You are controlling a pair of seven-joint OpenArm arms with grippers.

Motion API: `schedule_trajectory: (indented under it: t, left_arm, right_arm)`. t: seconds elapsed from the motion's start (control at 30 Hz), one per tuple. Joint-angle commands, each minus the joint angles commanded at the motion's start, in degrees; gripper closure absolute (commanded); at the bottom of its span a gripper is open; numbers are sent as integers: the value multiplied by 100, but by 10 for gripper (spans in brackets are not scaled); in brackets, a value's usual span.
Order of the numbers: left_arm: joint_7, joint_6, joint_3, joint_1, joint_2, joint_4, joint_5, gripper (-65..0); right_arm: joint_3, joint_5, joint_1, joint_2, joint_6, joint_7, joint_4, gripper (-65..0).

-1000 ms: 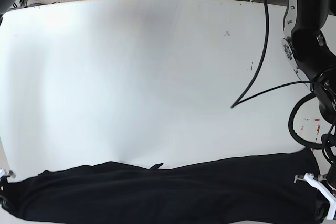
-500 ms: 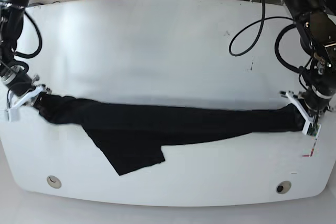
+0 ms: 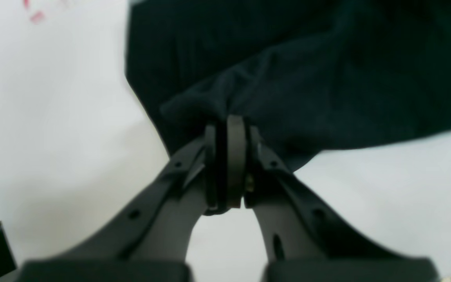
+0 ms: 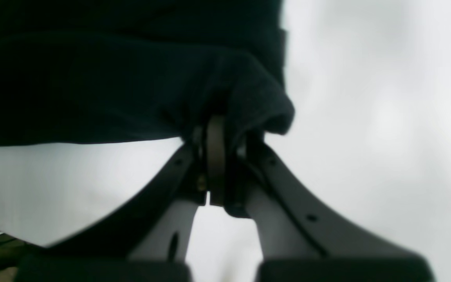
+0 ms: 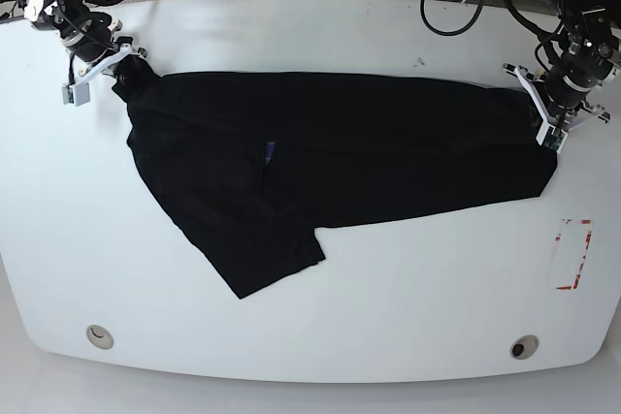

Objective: Fold the T-shirt properly
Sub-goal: 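Release the shirt edge and move both grippers to new grasp points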

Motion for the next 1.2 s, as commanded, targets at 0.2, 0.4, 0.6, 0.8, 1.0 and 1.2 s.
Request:
schedule_trajectory:
  t: [0.2, 0.4, 0.6, 0.8, 1.0, 1.2]
  left_arm:
    - [-9, 0, -18, 44, -220, -237, 0, 0]
    - [-9, -9, -123, 44, -387, -316, -9, 0]
    - [9, -620, -554, 53, -387, -360, 9, 0]
    - [9, -620, -862, 211, -387, -563, 9, 0]
    - [18, -620, -870, 211, -404, -818, 9, -44]
    - [26, -620, -862, 360, -404, -809, 9, -293]
  right_arm:
    - [0, 0, -123, 35, 149, 0, -26, -51]
    - [0, -26, -193, 193, 290, 0, -35, -48]
    - [9, -44, -343, 264, 290, 0, -44, 0]
    - [9, -501, -422, 281, 308, 0, -44, 0]
    - [0, -545, -475, 273, 316, 9, -26, 0]
    - [-18, -545, -554, 273, 316, 0, -26, -29]
